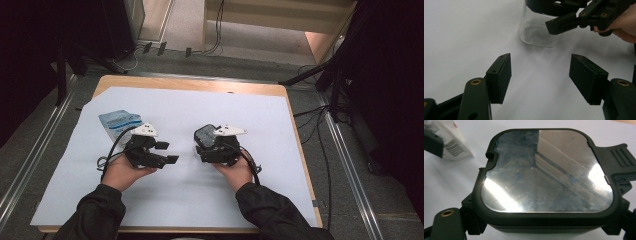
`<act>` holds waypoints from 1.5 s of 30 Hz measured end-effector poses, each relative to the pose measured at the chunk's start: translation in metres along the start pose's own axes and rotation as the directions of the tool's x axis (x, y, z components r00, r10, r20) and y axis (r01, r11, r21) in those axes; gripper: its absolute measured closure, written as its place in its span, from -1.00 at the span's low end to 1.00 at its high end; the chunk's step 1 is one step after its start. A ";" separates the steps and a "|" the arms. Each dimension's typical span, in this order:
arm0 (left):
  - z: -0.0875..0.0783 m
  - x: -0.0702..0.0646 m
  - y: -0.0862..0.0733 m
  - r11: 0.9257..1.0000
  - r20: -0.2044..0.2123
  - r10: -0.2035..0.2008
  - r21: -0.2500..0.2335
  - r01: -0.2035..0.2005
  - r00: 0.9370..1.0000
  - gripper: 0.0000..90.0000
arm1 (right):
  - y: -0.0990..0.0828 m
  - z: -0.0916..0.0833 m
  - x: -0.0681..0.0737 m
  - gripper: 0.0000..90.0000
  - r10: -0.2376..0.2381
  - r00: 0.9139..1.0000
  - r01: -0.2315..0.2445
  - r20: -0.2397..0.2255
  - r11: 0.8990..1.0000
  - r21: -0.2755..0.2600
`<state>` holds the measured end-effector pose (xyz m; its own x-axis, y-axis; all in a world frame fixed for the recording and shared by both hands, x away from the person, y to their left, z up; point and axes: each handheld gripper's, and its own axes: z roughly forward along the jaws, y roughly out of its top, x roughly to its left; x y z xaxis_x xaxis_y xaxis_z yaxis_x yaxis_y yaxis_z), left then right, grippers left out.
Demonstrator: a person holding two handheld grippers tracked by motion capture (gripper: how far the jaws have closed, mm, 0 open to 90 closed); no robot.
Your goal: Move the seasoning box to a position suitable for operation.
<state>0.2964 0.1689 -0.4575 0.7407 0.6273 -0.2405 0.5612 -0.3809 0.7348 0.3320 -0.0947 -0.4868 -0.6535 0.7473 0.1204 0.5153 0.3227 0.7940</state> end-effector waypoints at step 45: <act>0.001 0.001 0.002 1.000 -0.045 -0.016 -0.023 0.015 0.999 -0.21 | -0.010 -0.043 0.004 -0.58 -0.080 0.992 0.079 -0.100 0.997 -0.011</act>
<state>0.2990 0.1686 -0.4565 0.7139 0.6636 -0.2234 0.5640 -0.3558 0.7452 0.2999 -0.1198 -0.4689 -0.7448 0.6571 0.1159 0.4560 0.3745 0.8074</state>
